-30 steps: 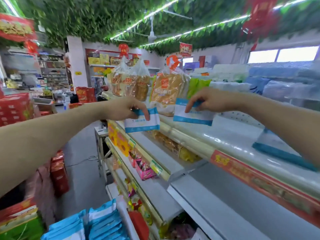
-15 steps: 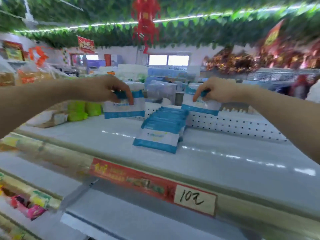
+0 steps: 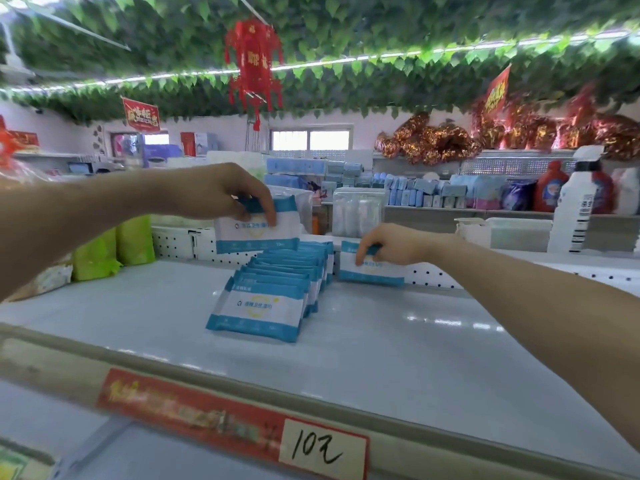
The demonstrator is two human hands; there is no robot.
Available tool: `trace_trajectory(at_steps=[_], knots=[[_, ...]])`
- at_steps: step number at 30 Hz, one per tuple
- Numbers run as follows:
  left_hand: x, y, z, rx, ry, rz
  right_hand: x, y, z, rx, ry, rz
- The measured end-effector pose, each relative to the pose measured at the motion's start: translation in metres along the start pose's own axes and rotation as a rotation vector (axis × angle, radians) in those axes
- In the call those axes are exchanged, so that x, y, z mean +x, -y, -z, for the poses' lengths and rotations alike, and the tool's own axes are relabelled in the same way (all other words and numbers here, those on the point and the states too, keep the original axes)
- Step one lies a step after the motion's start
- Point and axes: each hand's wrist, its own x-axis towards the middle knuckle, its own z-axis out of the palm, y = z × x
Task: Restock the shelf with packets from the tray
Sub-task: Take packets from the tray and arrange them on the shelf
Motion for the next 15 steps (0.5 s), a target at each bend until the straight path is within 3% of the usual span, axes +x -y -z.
trace_trajectory(at_steps=[15], knots=[[0.023, -0.019, -0.014, 0.049, 0.013, -0.004, 0.012, -0.010, -0.008, -0.088, -0.045, 0.086]])
